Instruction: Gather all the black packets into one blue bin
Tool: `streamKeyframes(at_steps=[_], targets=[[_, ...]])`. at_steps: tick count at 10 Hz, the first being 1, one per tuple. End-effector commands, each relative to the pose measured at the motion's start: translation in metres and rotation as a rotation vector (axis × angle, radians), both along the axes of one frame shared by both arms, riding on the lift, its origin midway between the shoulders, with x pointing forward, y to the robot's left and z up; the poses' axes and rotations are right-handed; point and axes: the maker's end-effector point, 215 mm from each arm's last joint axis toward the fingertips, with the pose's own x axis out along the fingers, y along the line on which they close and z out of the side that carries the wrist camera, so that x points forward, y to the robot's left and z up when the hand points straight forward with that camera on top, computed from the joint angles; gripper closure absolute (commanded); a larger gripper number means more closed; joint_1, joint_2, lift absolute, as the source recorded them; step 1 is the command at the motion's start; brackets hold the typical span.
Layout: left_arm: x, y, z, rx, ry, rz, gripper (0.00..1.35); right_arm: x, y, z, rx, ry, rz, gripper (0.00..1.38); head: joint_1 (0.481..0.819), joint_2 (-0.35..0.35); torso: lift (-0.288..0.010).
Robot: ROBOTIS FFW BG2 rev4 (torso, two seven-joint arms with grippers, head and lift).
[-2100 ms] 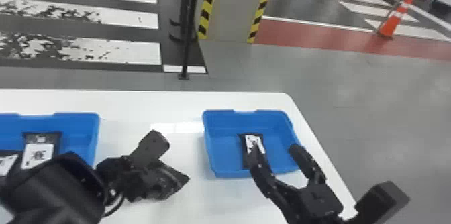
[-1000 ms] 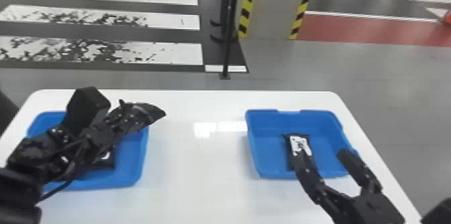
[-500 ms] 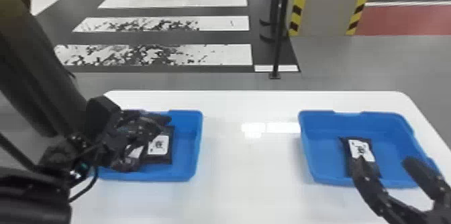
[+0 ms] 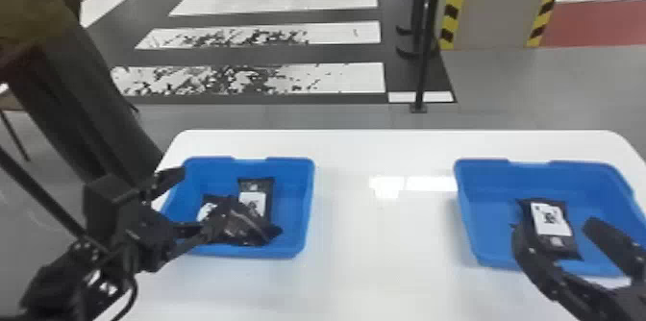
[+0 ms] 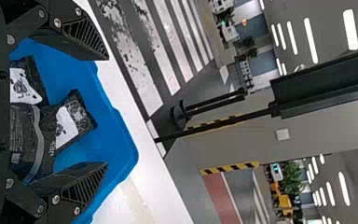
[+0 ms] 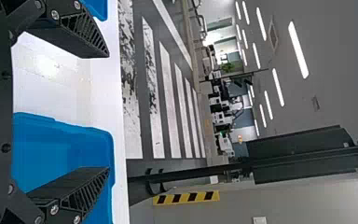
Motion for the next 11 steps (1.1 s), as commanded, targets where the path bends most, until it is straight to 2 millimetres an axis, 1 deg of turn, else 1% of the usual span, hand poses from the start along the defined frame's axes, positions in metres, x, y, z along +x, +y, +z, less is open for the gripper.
streamKeyframes(at_steps=[1,2,3,4,5,6,7,8,9,10,11], targets=[[-0.039,0.0,0.026,-0.049,-0.059,0.027,0.25,0.007,-0.002,-0.008,-0.037,0.058,0.007,0.16,0.695,0.129,-0.11],[-0.06,0.002,0.042,-0.066,-0.099,0.042,0.25,0.009,-0.005,-0.023,-0.075,0.137,0.017,0.15,0.695,0.139,-0.11],[-0.077,0.011,0.052,-0.063,-0.114,0.077,0.25,0.012,-0.007,-0.037,-0.106,0.198,0.029,0.16,0.695,0.143,-0.11],[-0.089,0.017,0.061,-0.08,-0.14,0.097,0.25,0.019,-0.013,-0.05,-0.132,0.238,0.032,0.16,0.695,0.15,-0.11],[-0.099,0.013,0.067,-0.129,-0.167,0.097,0.25,0.031,-0.02,-0.058,-0.15,0.253,0.022,0.16,0.695,0.156,-0.11],[-0.108,0.009,0.074,-0.159,-0.195,0.093,0.25,0.048,-0.034,-0.066,-0.175,0.269,0.0,0.16,0.695,0.148,-0.11],[-0.112,0.002,0.076,-0.203,-0.205,0.088,0.25,0.065,-0.049,-0.073,-0.187,0.282,-0.021,0.16,0.695,0.137,-0.11],[-0.115,-0.006,0.073,-0.243,-0.197,0.079,0.25,0.079,-0.066,-0.082,-0.202,0.303,-0.05,0.16,0.695,0.106,-0.11],[-0.115,-0.015,0.074,-0.287,-0.197,0.069,0.25,0.086,-0.086,-0.097,-0.213,0.343,-0.082,0.16,0.695,0.07,-0.11],[-0.115,-0.024,0.077,-0.338,-0.205,0.06,0.25,0.087,-0.104,-0.115,-0.212,0.401,-0.105,0.16,0.695,0.028,-0.11],[-0.113,-0.03,0.078,-0.361,-0.208,0.052,0.25,0.09,-0.114,-0.137,-0.202,0.46,-0.114,0.16,0.695,-0.015,-0.11]])
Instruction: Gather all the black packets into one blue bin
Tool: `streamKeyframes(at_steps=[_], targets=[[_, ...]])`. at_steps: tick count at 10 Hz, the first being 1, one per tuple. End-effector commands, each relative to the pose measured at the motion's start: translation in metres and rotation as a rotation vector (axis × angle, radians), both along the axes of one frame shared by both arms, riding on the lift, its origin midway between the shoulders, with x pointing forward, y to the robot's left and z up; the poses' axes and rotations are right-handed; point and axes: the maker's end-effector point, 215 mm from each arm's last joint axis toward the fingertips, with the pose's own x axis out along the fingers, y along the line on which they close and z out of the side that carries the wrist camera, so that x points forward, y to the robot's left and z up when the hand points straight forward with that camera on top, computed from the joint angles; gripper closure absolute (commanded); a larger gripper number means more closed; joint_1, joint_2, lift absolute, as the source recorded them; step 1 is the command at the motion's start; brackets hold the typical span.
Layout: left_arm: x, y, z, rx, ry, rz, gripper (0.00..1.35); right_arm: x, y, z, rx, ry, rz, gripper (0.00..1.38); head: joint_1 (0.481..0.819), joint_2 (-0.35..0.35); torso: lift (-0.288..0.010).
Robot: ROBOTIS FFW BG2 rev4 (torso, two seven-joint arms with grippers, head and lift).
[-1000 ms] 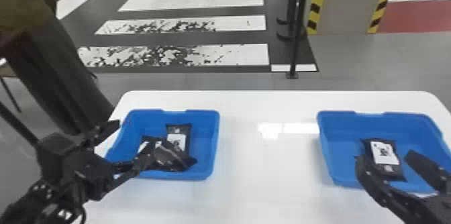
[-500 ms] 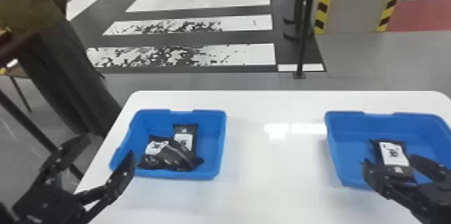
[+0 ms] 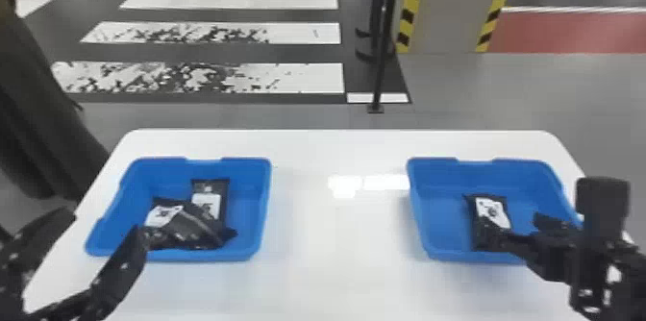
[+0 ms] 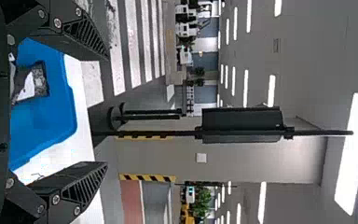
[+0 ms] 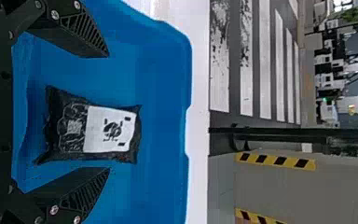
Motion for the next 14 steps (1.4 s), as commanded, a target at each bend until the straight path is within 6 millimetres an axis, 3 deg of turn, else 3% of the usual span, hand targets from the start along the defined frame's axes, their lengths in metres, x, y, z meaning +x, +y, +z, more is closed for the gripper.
streamKeyframes(at_steps=[1,4,6,7,10,11,14], targets=[[0.004,-0.008,0.003,-0.024,-0.008,-0.015,0.25,0.006,-0.014,-0.033,0.012,0.085,-0.023,0.16,0.695,-0.035,-0.11],[0.011,-0.016,0.005,-0.035,-0.012,-0.036,0.25,0.031,-0.034,-0.052,-0.013,0.148,-0.053,0.16,0.695,-0.095,-0.11],[0.014,-0.019,0.0,-0.042,0.0,-0.042,0.25,0.031,-0.033,-0.057,0.004,0.19,-0.058,0.16,0.695,-0.111,-0.11],[0.016,-0.019,0.001,-0.043,-0.003,-0.044,0.25,0.029,-0.025,-0.07,0.023,0.232,-0.044,0.22,0.695,-0.114,-0.11],[0.021,-0.024,-0.002,-0.05,-0.002,-0.057,0.26,0.025,-0.011,-0.088,0.073,0.317,-0.029,0.92,0.695,-0.095,-0.11],[0.021,-0.024,-0.002,-0.049,-0.002,-0.057,0.26,0.032,-0.02,-0.076,0.032,0.28,-0.032,1.29,0.695,-0.093,-0.11],[0.023,-0.03,-0.004,-0.059,0.007,-0.076,0.27,0.047,-0.015,-0.03,-0.016,0.119,0.007,1.28,0.695,-0.103,-0.11]])
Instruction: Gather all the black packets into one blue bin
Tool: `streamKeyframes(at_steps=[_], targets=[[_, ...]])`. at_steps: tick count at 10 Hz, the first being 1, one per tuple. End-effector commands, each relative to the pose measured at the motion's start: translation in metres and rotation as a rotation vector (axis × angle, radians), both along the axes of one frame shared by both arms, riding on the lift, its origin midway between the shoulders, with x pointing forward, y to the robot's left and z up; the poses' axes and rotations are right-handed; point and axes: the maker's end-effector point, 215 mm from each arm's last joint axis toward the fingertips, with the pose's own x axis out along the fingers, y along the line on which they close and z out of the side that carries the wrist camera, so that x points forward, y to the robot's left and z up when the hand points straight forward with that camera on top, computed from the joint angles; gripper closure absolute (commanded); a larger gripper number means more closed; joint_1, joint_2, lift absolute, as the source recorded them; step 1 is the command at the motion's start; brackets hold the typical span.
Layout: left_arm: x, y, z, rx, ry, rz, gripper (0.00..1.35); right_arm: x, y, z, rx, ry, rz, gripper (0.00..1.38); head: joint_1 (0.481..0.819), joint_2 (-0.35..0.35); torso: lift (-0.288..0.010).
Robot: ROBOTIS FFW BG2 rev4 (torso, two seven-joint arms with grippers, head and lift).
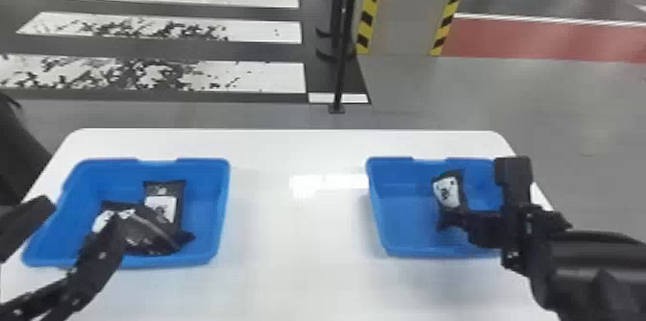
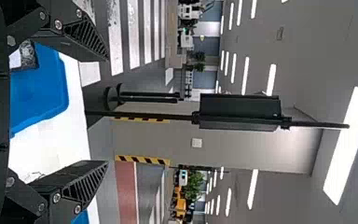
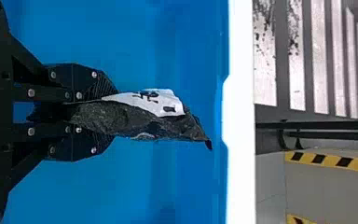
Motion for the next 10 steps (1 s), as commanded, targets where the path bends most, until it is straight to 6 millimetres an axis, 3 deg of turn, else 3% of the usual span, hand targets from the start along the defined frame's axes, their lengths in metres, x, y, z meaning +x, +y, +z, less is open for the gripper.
streamKeyframes(at_steps=[1,2,4,5,8,10], targets=[[0.004,-0.01,-0.003,-0.025,0.017,-0.028,0.29,0.005,0.009,0.034,-0.008,-0.097,0.03,1.28,0.695,-0.103,-0.11],[0.01,-0.025,-0.003,-0.053,0.029,-0.069,0.29,0.002,0.029,0.072,-0.038,-0.179,0.079,1.28,0.695,-0.102,-0.11],[0.021,-0.063,-0.007,-0.151,0.092,-0.19,0.31,-0.018,0.101,0.139,-0.058,-0.314,0.247,1.28,0.695,-0.09,-0.11],[0.022,-0.08,-0.009,-0.2,0.133,-0.264,0.35,-0.027,0.136,0.16,-0.043,-0.354,0.326,1.28,0.695,-0.079,-0.11],[0.024,-0.131,0.007,-0.33,0.2,-0.511,0.26,-0.069,0.223,0.205,0.01,-0.435,0.539,1.28,0.695,-0.013,-0.11],[0.032,-0.137,0.037,-0.374,0.136,-0.551,0.19,-0.096,0.258,0.216,0.04,-0.451,0.613,1.28,0.695,0.013,-0.11]])
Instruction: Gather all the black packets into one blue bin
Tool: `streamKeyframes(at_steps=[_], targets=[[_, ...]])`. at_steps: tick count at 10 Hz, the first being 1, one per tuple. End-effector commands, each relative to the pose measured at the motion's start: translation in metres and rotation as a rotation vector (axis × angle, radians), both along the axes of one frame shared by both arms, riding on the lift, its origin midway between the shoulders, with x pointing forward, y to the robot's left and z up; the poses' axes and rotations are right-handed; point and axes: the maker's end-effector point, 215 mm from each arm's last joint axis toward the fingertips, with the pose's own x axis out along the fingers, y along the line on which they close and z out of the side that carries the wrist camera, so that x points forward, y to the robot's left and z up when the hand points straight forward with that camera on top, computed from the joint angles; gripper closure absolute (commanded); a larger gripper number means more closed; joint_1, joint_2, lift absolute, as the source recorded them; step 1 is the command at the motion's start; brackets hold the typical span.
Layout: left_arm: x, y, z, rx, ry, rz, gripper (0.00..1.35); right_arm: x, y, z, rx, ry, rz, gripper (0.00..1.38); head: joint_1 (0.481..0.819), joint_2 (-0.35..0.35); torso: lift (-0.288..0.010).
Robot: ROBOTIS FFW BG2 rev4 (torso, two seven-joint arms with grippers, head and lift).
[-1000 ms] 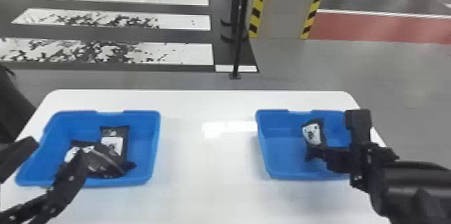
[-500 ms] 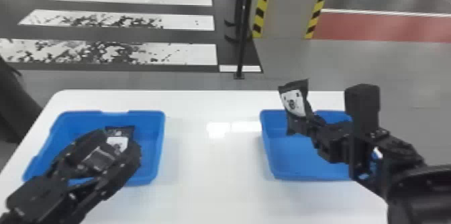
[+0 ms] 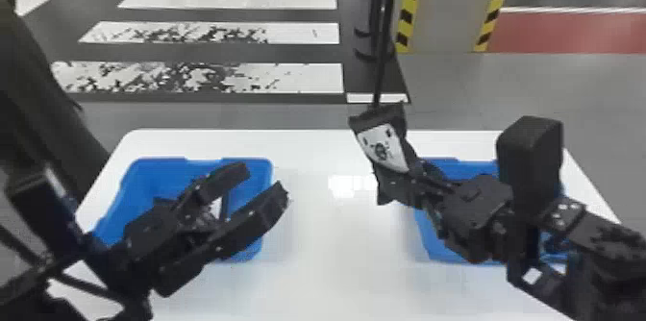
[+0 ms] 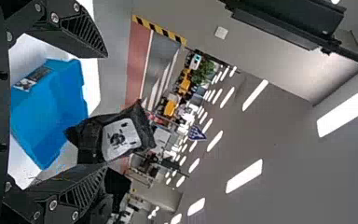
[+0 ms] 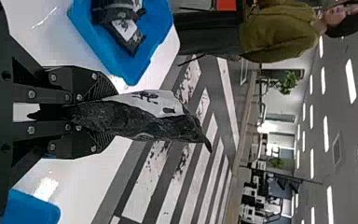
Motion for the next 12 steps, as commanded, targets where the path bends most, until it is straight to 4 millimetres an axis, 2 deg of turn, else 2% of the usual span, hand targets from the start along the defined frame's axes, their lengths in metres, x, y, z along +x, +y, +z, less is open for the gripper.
streamKeyframes(at_steps=[1,3,4,7,8,10,11,12], targets=[[0.002,-0.008,0.018,-0.065,-0.016,-0.027,0.19,-0.015,0.022,0.0,0.01,0.008,0.053,1.28,0.695,0.034,-0.11],[0.002,-0.034,0.031,-0.121,-0.03,-0.093,0.19,-0.027,0.04,0.005,-0.003,-0.004,0.098,1.28,0.695,0.064,-0.11],[0.007,-0.041,0.031,-0.136,-0.027,-0.109,0.19,-0.032,0.047,0.011,0.0,-0.014,0.116,1.28,0.695,0.061,-0.11],[0.029,-0.045,0.03,-0.178,-0.038,-0.098,0.24,-0.048,0.073,0.024,0.016,-0.033,0.185,1.28,0.695,0.067,-0.11],[0.035,-0.051,0.03,-0.225,-0.031,-0.111,0.36,-0.052,0.08,0.027,0.015,-0.04,0.202,1.28,0.695,0.081,-0.11],[0.037,-0.063,0.039,-0.258,-0.06,-0.128,0.97,-0.054,0.085,0.029,0.019,-0.043,0.218,1.28,0.695,0.086,-0.11],[0.039,-0.063,0.038,-0.258,-0.074,-0.11,1.24,-0.054,0.086,0.03,0.021,-0.044,0.219,1.28,0.695,0.084,-0.11],[0.04,-0.062,0.041,-0.274,-0.095,-0.095,1.21,-0.055,0.086,0.031,0.023,-0.046,0.221,1.28,0.695,0.08,-0.11]])
